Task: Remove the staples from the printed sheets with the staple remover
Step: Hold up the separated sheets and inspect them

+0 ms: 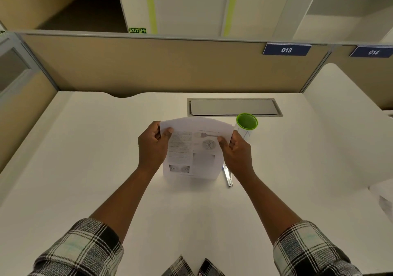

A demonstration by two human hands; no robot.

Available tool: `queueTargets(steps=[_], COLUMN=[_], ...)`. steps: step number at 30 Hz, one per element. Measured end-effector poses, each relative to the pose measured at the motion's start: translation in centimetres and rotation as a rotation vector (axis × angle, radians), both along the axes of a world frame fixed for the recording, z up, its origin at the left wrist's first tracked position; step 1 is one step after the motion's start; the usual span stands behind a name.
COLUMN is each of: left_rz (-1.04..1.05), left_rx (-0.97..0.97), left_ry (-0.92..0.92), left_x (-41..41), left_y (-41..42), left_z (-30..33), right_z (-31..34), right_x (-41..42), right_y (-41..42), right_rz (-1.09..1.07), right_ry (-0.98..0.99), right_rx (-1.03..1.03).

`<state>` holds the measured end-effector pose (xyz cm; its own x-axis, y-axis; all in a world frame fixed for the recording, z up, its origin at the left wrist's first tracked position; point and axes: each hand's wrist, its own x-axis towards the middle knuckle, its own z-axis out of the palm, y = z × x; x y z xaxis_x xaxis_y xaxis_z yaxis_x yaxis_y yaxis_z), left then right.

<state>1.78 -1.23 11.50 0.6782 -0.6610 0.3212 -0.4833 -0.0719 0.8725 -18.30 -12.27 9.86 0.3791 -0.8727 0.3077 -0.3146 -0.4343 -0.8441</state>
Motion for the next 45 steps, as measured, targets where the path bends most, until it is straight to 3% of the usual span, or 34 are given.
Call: queueTargets(steps=[34,45], left_rz=[-0.017,0.031], left_rx=[-0.012,-0.081], left_ry=[0.044,0.3], left_x=[0.7,1.3], left_y=[-0.4,-0.7], left_z=[1.2,1.5], right_z=[1.6,1.4], right_x=[0.2,0.1], right_y=[-0.9,-1.3], right_rz=[-0.025,0.01], right_ry=[-0.121,-0.17], right_rx=[0.068,0.134])
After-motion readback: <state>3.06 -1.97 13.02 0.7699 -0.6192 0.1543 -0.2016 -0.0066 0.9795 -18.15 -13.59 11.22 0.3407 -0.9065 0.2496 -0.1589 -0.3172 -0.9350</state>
